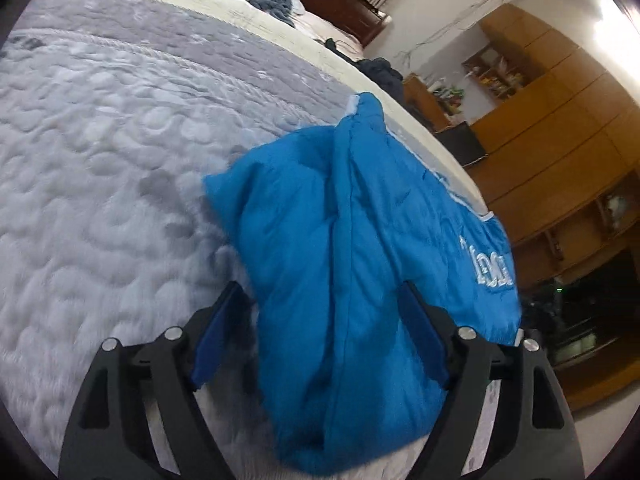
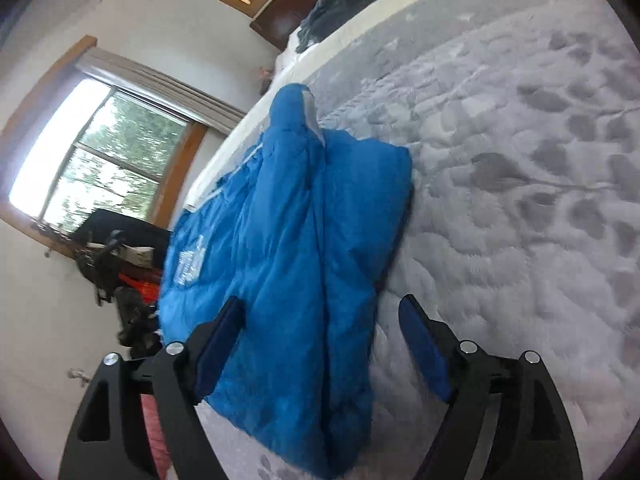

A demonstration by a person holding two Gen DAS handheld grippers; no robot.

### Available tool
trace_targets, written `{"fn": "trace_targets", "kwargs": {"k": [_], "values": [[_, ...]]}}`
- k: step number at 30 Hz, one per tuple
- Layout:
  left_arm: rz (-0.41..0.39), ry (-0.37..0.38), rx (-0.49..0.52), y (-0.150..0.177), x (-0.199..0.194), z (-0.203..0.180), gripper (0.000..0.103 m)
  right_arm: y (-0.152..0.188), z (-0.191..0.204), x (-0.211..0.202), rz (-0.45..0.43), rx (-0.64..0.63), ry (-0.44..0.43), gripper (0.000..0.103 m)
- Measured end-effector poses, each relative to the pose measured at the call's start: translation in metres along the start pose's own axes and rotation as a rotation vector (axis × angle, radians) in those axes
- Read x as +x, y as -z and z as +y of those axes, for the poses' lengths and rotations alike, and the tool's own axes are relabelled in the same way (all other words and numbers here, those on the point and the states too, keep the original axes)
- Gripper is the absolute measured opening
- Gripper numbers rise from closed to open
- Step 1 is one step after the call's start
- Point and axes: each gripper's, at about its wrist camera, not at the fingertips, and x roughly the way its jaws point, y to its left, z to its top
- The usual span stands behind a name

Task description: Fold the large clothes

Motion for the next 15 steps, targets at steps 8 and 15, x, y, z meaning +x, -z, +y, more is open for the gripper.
{"fn": "trace_targets", "kwargs": {"k": [8,15], "values": [[0.036,0.002,0.054,-0.011,0.03,-0.026,0.07,-0.016,0.016,0.033,-0.001,-0.045,-0.002,0.063],[-0.009,-0.033,0.022,-0.004,0.02,-0.04,0.032,-0.006,0.028,0.015,-0.053,-0.046,-0.045,0.029]]}}
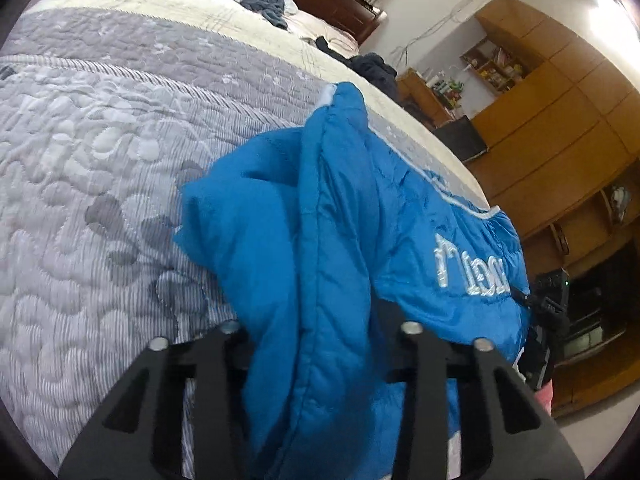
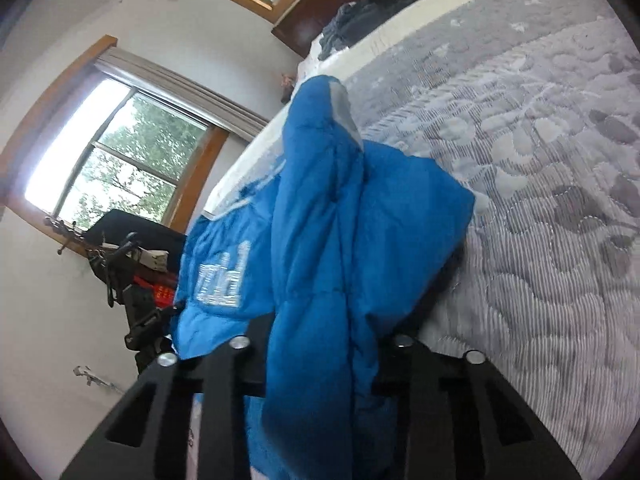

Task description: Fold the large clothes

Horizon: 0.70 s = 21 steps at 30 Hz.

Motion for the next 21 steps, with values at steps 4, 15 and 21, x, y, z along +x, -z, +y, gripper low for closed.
{"fn": "trace_targets", "kwargs": {"k": [4,15,21], "values": [[-0.005,0.033,-0.009,0.008,-0.017,-0.009,0.023,0.007,0.02,-0.018,-0.02,-0.022,-0.012,0.026],[0.019,0.163,0.032,0.102,-0.103,-0.053,0.021,0.104,0.085,-0.109,-0.012,-0.135,0.011,0.026],[0.007,0.143,0.066,0.153,-0.119,-0.05,0.022,0.143,0.081,-0.129,-0.011,-0.141,0.038,0.026]]}}
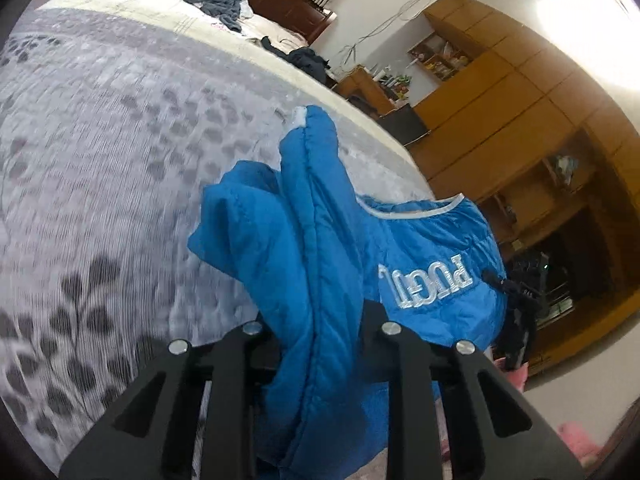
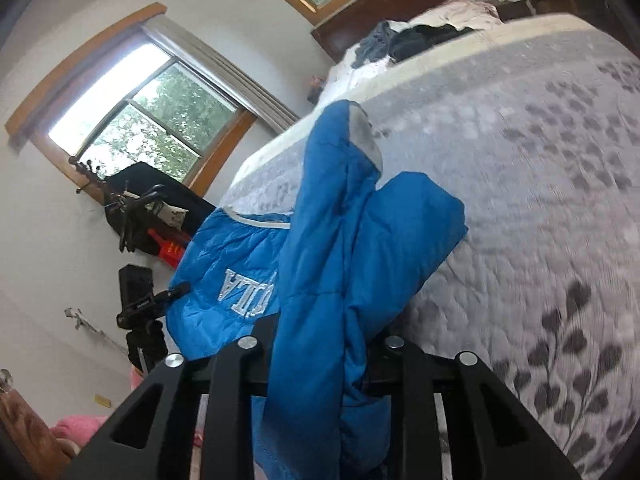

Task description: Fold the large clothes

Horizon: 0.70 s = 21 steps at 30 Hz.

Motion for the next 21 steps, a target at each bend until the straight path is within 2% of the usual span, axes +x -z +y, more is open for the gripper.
{"fn": "trace_targets", "kwargs": {"k": [3,7,9,11,13,15,17,18,21], "values": [[0.023,-0.039,-0.031,0.015,0.017,0.02,0.024,0.007,-0.031,0.01,0.021,0.077,0.029,0.027],[0.023,0.021,-0.11,0.024,0.035,0.048,0.034,0.01,-0.092,0.038,0.053,0.229,-0.01,0.031],[0.01,0.017,-0.098,0.023,0.041,0.049,0.035,0.013,-0.11,0.049,0.053,0.266,-0.049,0.036],[0.008,0.002,-0.08,0.018,0.043,0.047,0.036,0.016,-0.113,0.049,0.046,0.276,-0.068,0.036],[0.017,-0.007,-0.065,0.016,0.044,0.045,0.038,0.017,-0.108,0.045,0.039,0.244,-0.041,0.039],[0.026,-0.016,-0.063,0.012,0.043,0.044,0.04,0.018,-0.106,0.039,0.033,0.222,0.002,0.049],[0.03,-0.025,-0.063,0.009,0.037,0.043,0.041,0.02,-0.102,0.029,0.014,0.202,0.035,0.054],[0.028,-0.029,-0.061,0.009,0.035,0.042,0.042,0.021,-0.101,0.021,-0.001,0.195,0.058,0.061],[0.017,-0.05,-0.049,0.008,0.025,0.044,0.044,0.026,-0.099,0.003,-0.027,0.179,0.103,0.067]]}}
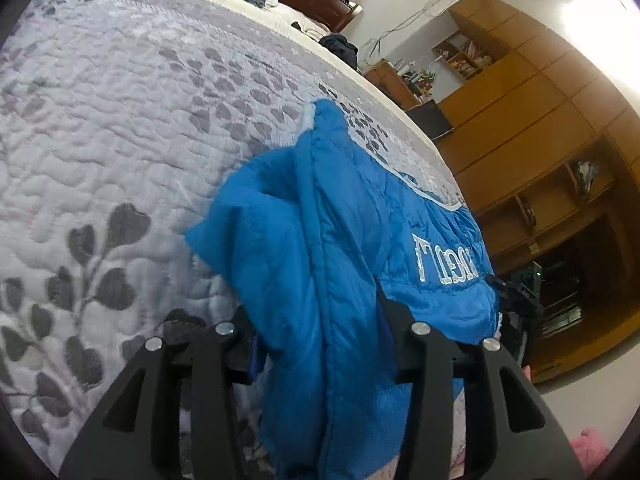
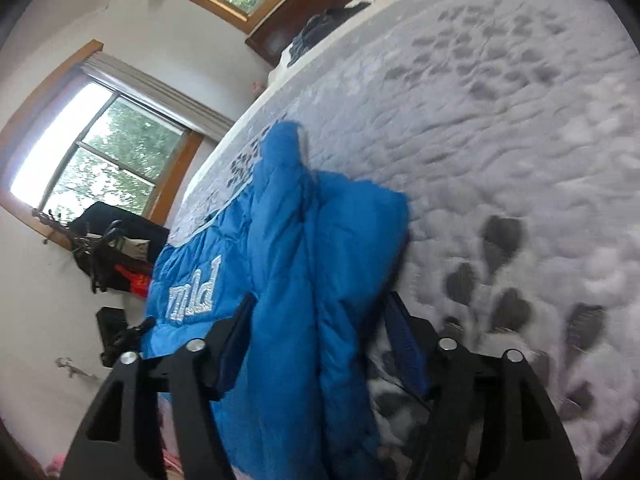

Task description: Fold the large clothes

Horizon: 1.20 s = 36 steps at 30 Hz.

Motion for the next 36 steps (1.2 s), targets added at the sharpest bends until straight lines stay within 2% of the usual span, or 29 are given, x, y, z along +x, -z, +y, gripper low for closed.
{"fn": "trace_targets", "kwargs": {"k": [3,6,8,10,11,16,19,23,30,33,36], "values": [[-0.013,-0.017,-0.008,0.001,-0.01,-0.001,0.044,0.006,0.0,-0.013,-0.019,0.003,0.014,0.067],[-0.061,-0.033,-0.018,0.0,-0.028,-0.003,0.043,0.01,0.012,-0.031,-0.063,-0.05,0.097,0.067],[-0.135,-0.105,0.019,-0.005,-0.043,-0.014,0.043,0.009,0.03,-0.04,-0.091,-0.116,0.139,0.067],[-0.194,-0.155,0.088,-0.009,-0.053,-0.034,0.043,0.001,0.048,-0.046,-0.104,-0.171,0.122,0.067],[-0.202,-0.153,0.115,-0.01,-0.053,-0.045,0.043,-0.004,0.058,-0.045,-0.103,-0.202,0.106,0.067],[-0.151,-0.064,0.257,-0.011,-0.02,-0.103,0.046,-0.025,0.104,-0.004,-0.029,-0.333,0.095,0.067],[-0.095,-0.11,0.327,-0.005,0.016,-0.116,0.047,-0.034,0.113,0.024,0.009,-0.361,0.136,0.067],[-0.03,-0.154,0.29,-0.007,0.051,-0.098,0.046,-0.049,0.1,0.047,0.024,-0.33,0.188,0.065],[-0.041,-0.15,0.283,-0.01,0.06,-0.084,0.046,-0.054,0.075,0.073,0.061,-0.273,0.199,0.064],[-0.043,-0.163,0.279,-0.009,0.06,-0.085,0.046,-0.053,0.076,0.072,0.054,-0.277,0.209,0.064],[-0.056,-0.183,0.273,-0.007,0.055,-0.091,0.049,-0.048,0.079,0.052,0.029,-0.266,0.191,0.065]]}}
